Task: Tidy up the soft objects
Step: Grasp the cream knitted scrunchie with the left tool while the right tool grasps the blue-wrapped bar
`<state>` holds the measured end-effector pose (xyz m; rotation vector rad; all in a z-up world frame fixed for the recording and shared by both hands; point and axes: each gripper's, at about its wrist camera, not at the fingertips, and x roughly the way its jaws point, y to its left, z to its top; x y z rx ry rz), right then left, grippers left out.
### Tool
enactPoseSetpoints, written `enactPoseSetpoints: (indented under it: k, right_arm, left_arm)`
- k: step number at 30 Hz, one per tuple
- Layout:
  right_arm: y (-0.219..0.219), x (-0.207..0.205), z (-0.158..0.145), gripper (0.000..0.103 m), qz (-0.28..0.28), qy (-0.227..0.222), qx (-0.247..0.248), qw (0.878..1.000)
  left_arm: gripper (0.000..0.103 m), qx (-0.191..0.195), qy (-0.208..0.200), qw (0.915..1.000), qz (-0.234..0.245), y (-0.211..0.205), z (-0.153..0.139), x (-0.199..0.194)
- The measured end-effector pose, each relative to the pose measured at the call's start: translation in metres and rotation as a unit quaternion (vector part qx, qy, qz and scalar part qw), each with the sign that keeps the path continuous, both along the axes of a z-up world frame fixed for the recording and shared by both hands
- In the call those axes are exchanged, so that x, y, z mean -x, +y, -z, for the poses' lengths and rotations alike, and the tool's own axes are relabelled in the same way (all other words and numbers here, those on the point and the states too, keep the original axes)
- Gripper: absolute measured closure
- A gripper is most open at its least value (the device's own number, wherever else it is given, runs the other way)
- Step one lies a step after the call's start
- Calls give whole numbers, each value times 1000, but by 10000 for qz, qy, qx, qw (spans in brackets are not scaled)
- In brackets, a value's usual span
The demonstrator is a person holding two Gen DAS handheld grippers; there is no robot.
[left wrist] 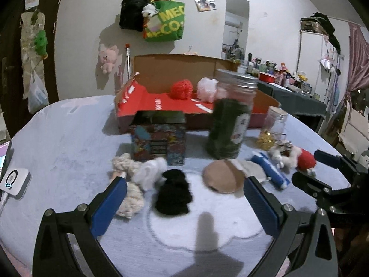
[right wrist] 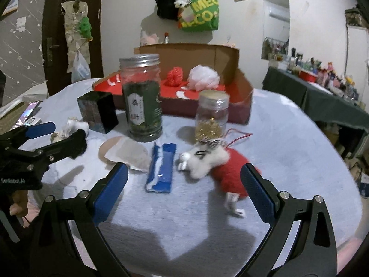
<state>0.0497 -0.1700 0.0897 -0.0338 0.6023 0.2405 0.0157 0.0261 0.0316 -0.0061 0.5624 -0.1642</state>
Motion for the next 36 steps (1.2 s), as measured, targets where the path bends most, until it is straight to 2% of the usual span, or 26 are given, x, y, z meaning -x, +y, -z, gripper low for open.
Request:
enactPoseSetpoints:
  k: [5, 12, 14, 18, 21, 23, 24, 25, 26, 27, 30, 36]
  right_arm:
    - [9, -9, 7, 4, -163, 231, -256, 9993]
    - [20, -15, 13, 5, -249, 346, -300, 9986]
    - [20, -16, 13, 9, -266, 354, -338, 9984]
    - [20, -18, 14, 28, -322, 436, -438, 9976]
    - [21, -20, 16, 36, -349, 482, -452, 9972]
    - [22, -22, 18, 45, -358, 539, -447, 9969]
    - [21, -24, 20, 55, -379, 589, -472, 9964]
    - [21, -27, 23, 64, -424, 680, -530, 9954]
    - [20, -29, 25, 67, -414, 720, -541, 9951]
    - [19, -29, 25, 79, -394, 708, -530, 9953]
    - [9, -27, 20, 80, -433, 729, -796, 9932]
    - [1, -20, -5, 81, -452, 452, -676, 9957]
  left_arm:
    - [0, -65, 66, 9998, -166, 20, 0, -5]
    - [1, -179, 178, 9991, -343, 48, -1, -12]
    - [4, -155, 241, 9990, -329, 53, 0, -14]
    - [11, -171, 367, 9988, -264, 58, 4, -18]
    - [15, -207, 472, 9985, -201, 58, 10, -21]
    - [25, -188, 532, 9983, -162, 60, 12, -25]
    - [34, -160, 582, 9981, -118, 60, 13, -27]
    - [54, -103, 656, 9978, -41, 61, 16, -30]
    - [75, -31, 769, 9970, 41, 62, 19, -33]
    - [76, 10, 851, 9964, 38, 63, 21, -35]
    - [76, 60, 822, 9966, 51, 66, 17, -33]
    - [77, -68, 628, 9979, 129, 62, -7, -20]
